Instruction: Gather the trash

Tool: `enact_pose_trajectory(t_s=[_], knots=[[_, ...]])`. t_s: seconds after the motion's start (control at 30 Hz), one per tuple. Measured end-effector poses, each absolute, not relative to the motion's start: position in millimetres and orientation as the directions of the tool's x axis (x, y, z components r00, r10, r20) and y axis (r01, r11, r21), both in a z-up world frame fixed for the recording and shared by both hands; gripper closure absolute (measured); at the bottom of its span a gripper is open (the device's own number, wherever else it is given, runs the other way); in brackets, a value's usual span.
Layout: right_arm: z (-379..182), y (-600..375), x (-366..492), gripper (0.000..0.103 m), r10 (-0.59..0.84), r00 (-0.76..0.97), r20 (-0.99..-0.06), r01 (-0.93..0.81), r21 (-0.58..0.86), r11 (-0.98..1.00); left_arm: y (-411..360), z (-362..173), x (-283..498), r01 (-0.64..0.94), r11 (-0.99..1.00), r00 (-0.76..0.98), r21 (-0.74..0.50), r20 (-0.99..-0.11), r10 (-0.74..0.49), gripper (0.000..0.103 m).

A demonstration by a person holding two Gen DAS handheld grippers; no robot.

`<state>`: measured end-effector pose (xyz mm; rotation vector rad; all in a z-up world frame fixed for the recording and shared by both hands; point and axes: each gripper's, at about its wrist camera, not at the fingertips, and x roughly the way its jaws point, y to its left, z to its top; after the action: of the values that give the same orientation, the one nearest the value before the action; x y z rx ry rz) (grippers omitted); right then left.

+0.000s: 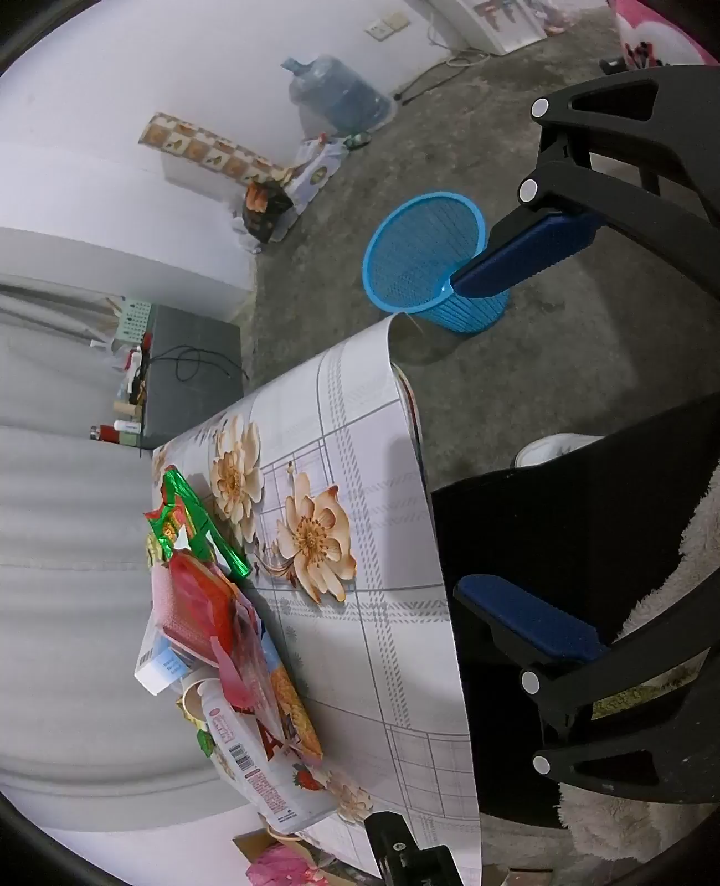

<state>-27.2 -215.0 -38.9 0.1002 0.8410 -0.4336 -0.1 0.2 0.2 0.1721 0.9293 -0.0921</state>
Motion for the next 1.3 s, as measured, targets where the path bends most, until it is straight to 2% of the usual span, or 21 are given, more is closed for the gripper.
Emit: enact_pose_trajectory(t_s=[1.3], knots=[[-37,-216,-28,0.008,-0.333,0.592,-0.734,0.414,-0.077,0.907,1,0,0,0.143,0.984,0.598,0.110,-0.802,0.003,0.004]])
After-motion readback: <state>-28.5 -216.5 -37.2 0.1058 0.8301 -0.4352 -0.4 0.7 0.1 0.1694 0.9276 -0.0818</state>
